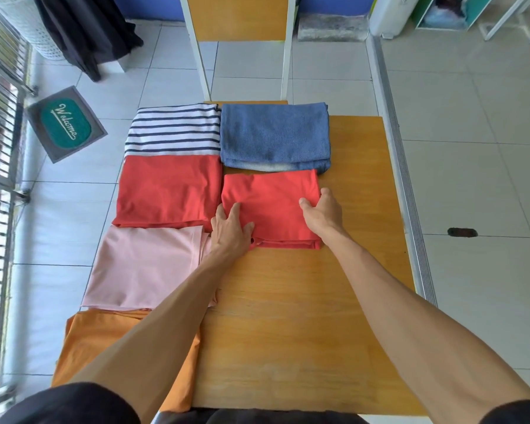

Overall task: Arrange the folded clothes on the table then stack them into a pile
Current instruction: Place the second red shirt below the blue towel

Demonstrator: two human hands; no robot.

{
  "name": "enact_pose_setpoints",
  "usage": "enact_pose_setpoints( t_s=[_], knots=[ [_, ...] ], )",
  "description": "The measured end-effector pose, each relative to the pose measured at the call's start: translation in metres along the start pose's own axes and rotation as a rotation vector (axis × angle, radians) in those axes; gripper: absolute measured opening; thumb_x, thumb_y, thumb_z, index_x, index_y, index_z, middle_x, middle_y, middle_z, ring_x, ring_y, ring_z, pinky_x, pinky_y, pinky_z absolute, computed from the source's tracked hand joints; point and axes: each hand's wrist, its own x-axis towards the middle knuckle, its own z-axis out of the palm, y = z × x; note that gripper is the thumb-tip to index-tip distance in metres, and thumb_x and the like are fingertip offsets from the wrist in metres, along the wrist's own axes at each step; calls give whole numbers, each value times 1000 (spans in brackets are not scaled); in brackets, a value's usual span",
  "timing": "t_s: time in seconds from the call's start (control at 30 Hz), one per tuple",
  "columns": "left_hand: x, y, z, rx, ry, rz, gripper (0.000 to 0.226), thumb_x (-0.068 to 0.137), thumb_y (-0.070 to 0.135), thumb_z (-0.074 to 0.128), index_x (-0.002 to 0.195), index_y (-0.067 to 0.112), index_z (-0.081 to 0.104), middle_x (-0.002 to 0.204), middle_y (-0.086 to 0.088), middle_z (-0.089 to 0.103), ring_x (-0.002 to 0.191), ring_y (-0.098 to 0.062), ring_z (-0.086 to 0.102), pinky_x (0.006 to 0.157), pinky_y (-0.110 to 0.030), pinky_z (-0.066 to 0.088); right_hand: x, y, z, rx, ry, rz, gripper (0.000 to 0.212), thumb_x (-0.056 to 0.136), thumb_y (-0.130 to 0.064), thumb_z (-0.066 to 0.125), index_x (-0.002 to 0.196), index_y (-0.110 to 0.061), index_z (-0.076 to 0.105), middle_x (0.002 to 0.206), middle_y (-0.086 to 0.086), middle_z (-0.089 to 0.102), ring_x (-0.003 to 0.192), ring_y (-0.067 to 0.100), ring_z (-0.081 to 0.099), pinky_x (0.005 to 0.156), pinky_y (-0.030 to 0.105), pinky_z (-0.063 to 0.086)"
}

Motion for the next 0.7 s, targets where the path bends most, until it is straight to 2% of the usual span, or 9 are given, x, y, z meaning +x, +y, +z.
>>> enact_pose_setpoints(
  t_s=[0.03,0.1,0.2,0.27,0.4,0.47,0.6,0.7],
  knots=[
    [2,1,-1,1,-8,-4,64,96,31,56,152,15,29,157,-23,18,141,-42,23,113,-51,27,0,-1,-2,1,1,-3,46,99,-33,60,134,-7,48,119,10,65,102,29,67,76,34,51],
    [7,2,-3,9,-34,-10,64,95,30,57,151,14,30,155,-22,22,138,-44,26,113,-50,27,-3,-5,-6,-9,4,2,45,100,-27,59,138,-6,46,120,12,65,105,30,66,84,37,55],
    [11,0,-9,33,-83,-4,68,92,30,61,152,17,31,156,-19,22,138,-44,28,114,-50,28,-9,-13,-9,-71,56,7,53,98,-22,62,143,-5,40,138,15,53,127,32,53,102,43,48],
    [12,0,-12,54,-103,-1,70,90,29,62,152,19,31,157,-18,20,138,-45,28,114,-49,29,-15,-20,-6,-153,72,-22,56,96,-23,63,144,-8,38,144,15,45,136,33,41,108,46,40],
    [7,3,-15,52,-68,-17,68,87,19,58,151,19,34,156,-21,23,138,-46,28,111,-51,32,-27,-35,4,-184,50,-112,49,94,-27,63,136,-14,42,145,13,39,137,32,32,108,48,31],
    [5,5,-19,26,-37,-11,67,85,16,55,150,18,35,156,-21,26,138,-46,29,113,-51,31,-33,-41,7,-166,50,-143,52,93,-31,65,136,-15,42,146,12,39,138,32,31,108,48,31],
    [4,6,-37,0,69,70,61,83,11,57,143,13,46,142,-19,48,133,-38,42,114,-43,29,-40,-52,10,-116,71,-192,52,92,-34,66,136,-15,45,146,12,42,138,33,32,111,51,29],
    [2,7,-53,-39,171,133,59,82,9,58,141,13,49,137,-14,55,130,-32,47,110,-38,32,-45,-64,13,-46,75,-230,51,91,-33,68,134,-15,48,140,11,50,135,33,40,109,51,35]
  ],
)
